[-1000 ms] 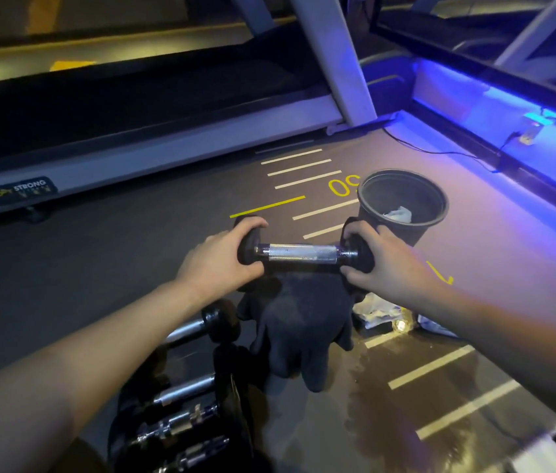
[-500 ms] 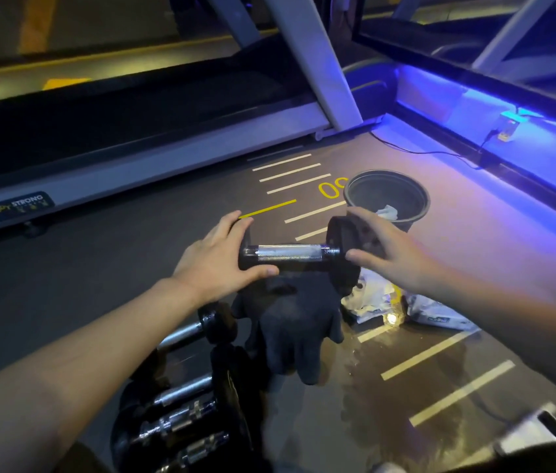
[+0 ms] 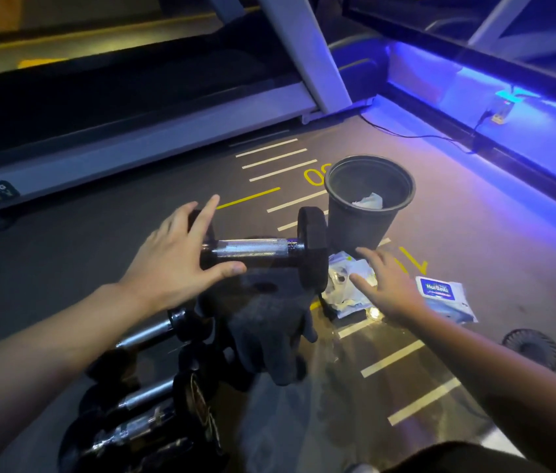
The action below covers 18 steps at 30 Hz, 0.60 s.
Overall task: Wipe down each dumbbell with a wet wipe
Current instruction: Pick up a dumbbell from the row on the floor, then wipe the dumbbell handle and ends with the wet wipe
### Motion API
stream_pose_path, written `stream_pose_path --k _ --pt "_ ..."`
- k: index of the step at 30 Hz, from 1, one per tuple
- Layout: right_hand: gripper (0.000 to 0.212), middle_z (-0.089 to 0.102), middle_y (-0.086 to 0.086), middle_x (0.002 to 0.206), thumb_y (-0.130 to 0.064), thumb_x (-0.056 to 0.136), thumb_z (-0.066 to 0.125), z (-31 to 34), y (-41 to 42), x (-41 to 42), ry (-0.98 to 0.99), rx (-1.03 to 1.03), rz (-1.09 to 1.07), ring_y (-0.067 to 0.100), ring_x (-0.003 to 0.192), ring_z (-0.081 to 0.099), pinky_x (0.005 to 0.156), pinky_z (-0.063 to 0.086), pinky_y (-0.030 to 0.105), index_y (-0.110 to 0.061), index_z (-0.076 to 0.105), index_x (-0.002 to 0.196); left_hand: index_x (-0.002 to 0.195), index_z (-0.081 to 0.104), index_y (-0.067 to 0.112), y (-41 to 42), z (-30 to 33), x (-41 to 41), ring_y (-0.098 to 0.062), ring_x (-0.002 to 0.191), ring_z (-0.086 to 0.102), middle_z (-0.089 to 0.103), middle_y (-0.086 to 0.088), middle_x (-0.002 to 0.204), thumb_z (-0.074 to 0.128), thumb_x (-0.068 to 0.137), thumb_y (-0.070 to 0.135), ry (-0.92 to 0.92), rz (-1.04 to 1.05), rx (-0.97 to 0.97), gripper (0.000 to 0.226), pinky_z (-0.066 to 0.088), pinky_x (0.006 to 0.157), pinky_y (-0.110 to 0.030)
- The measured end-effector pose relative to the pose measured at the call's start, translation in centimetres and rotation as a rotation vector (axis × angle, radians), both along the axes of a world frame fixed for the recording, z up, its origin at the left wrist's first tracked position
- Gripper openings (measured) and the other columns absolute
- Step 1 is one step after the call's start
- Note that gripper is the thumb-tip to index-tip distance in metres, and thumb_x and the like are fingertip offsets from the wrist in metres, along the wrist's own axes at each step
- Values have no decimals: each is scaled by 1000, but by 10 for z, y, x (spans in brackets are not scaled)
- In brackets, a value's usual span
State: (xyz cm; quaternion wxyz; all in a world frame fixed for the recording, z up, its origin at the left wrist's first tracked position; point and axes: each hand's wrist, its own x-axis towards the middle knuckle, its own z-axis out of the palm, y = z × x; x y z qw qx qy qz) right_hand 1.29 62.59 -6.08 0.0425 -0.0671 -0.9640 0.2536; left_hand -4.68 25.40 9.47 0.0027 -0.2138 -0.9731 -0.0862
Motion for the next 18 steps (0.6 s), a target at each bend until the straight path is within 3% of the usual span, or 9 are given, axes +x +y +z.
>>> stream_pose_path --k 7,11,18 --pt "64 31 7 155 -67 90 44 -71 8 -17 -193 -21 -60 28 134 44 102 45 46 -38 35 146 156 -9 45 -1 0 3 -26 148 25 11 0 163 14 56 105 -10 -3 -4 120 35 113 -47" --pt "57 29 0 156 -58 95 47 -87 3 -24 -201 11 -47 24 140 36 100 42 43 -36 37 147 155 -10 47 -1 0 2 -24 148 26 9 5 163 16 56 105 -19 -8 13 118 40 108 -48" --pt "53 35 -3 155 -57 96 45 -107 -1 -33 -264 -69 3 23 136 43 103 40 39 -31 47 142 155 -10 48 -1 1 -1 -19 147 27 9 8 162 27 60 97 -32 -1 22 113 42 103 -47"
